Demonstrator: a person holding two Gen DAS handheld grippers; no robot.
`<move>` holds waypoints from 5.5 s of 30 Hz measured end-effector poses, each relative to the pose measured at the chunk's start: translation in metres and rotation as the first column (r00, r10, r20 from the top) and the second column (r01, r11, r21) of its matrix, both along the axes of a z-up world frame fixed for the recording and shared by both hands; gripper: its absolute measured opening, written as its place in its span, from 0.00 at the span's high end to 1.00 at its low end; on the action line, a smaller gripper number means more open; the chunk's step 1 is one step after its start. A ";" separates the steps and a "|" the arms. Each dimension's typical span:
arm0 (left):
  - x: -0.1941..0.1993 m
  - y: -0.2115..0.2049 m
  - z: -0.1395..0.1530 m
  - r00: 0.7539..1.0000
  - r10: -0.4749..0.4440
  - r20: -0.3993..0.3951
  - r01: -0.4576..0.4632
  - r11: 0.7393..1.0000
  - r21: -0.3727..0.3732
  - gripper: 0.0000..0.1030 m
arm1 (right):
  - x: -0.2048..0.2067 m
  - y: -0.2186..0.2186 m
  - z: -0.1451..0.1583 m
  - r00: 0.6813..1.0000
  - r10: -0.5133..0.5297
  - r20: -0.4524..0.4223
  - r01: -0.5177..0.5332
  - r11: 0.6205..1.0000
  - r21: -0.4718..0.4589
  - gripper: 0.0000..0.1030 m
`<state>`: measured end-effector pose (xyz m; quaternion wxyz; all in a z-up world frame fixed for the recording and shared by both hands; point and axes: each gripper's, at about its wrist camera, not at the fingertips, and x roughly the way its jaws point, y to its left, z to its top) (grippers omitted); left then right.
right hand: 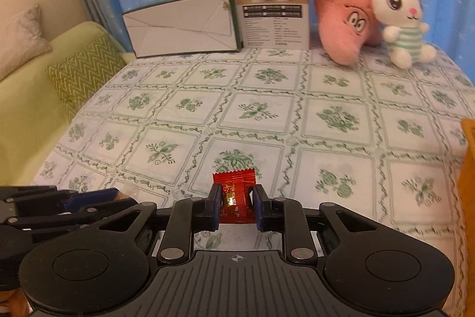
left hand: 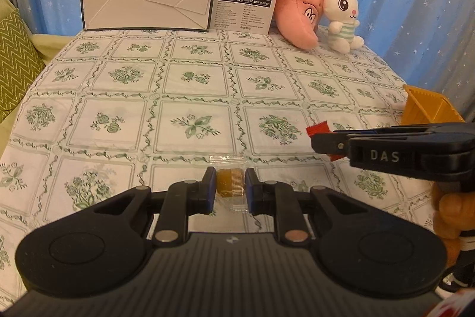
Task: Organize snacks
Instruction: 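Carry the brown candy and red candy over the orange tray with both grippers, then open the left gripper to drop the brown candy while the right drops the red candy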
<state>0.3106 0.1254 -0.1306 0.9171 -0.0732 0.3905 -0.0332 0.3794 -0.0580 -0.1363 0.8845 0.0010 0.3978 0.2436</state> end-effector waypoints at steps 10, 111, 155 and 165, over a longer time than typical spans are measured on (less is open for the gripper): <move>-0.027 -0.020 0.011 0.999 -0.037 0.014 0.037 0.999 -0.004 0.83 | -0.053 -0.037 0.012 0.997 -0.071 0.008 0.071 0.997 -0.011 0.78; -0.025 -0.325 0.089 0.902 -0.412 0.129 0.418 0.908 -0.020 0.82 | -0.116 -0.315 0.100 0.907 -0.398 0.136 0.408 0.911 -0.054 0.78; 0.076 -0.318 0.052 0.928 -0.369 0.054 0.370 0.929 -0.019 0.65 | -0.023 -0.320 0.067 0.921 -0.386 0.053 0.389 0.920 -0.043 0.78; 0.065 -0.305 0.054 0.931 -0.357 0.070 0.356 0.934 0.022 0.50 | -0.021 -0.318 0.071 0.919 -0.390 0.049 0.392 0.920 -0.028 0.78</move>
